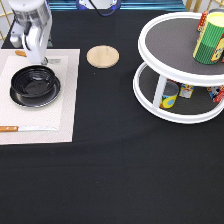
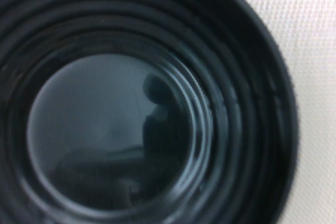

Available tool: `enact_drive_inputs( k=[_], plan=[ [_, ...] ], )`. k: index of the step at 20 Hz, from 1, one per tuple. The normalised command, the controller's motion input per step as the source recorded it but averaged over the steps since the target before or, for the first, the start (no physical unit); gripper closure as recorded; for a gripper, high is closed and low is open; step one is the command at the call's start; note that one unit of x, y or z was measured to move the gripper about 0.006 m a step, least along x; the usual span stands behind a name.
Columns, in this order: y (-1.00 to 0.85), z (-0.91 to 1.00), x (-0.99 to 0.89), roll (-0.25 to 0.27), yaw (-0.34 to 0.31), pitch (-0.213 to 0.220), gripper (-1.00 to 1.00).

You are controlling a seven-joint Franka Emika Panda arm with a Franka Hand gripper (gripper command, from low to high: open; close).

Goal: Pick up the bowl from the lazy Susan and put bowl on the plate

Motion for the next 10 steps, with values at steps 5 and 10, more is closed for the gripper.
enact_drive_inputs(
  k=[5,10],
  plan=[
    [0.00,0.05,0.07,0.002,0.006,0.036,-1.00],
    [0.00,0.00,0.00,0.000,0.000,0.000,-1.00]
  ],
)
